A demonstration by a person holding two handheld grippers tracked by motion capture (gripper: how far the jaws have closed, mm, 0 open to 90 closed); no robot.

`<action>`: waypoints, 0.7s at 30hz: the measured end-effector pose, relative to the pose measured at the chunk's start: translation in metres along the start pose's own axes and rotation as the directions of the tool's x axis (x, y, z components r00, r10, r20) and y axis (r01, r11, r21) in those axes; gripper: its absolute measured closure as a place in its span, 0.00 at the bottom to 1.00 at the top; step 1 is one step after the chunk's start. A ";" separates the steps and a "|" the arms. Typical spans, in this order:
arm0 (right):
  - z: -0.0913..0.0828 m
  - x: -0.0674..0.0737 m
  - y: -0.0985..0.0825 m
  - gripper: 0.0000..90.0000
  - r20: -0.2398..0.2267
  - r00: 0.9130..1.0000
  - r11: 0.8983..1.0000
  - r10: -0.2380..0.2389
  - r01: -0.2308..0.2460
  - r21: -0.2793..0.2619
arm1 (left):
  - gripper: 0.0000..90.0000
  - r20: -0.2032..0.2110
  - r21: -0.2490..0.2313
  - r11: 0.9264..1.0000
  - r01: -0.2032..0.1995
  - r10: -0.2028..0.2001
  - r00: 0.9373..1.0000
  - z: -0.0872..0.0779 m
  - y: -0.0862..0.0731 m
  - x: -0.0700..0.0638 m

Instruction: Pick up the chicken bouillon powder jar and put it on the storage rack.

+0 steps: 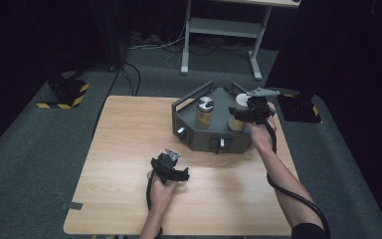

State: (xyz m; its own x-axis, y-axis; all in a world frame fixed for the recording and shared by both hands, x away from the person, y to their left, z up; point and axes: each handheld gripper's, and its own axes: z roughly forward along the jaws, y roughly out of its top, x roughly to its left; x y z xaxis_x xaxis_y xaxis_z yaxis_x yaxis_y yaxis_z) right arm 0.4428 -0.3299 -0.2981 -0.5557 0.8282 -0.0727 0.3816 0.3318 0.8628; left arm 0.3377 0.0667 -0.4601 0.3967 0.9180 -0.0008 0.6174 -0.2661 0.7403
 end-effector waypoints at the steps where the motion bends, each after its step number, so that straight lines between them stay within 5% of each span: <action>1: 0.000 0.000 0.000 0.39 0.000 1.000 1.000 0.001 -0.001 0.000 | 0.04 0.000 0.000 1.000 0.000 0.000 1.000 0.000 0.000 0.000; 17: -0.001 -0.003 -0.004 0.37 -0.006 1.000 1.000 0.021 -0.021 -0.009 | 0.04 0.000 0.000 1.000 -0.001 0.001 1.000 0.000 0.000 0.000; 21: -0.001 -0.005 -0.006 0.30 -0.016 0.999 0.999 0.031 -0.032 -0.012 | 0.04 0.000 0.000 1.000 -0.001 0.001 1.000 0.000 0.000 0.000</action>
State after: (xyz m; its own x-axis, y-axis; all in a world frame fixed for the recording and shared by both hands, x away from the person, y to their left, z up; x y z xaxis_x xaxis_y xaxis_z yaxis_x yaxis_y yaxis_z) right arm 0.4426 -0.3359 -0.3023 -0.5549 0.8311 -0.0377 0.3901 0.2999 0.8705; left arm 0.3377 0.0667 -0.4601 0.3969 0.9179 -0.0001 0.6170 -0.2667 0.7404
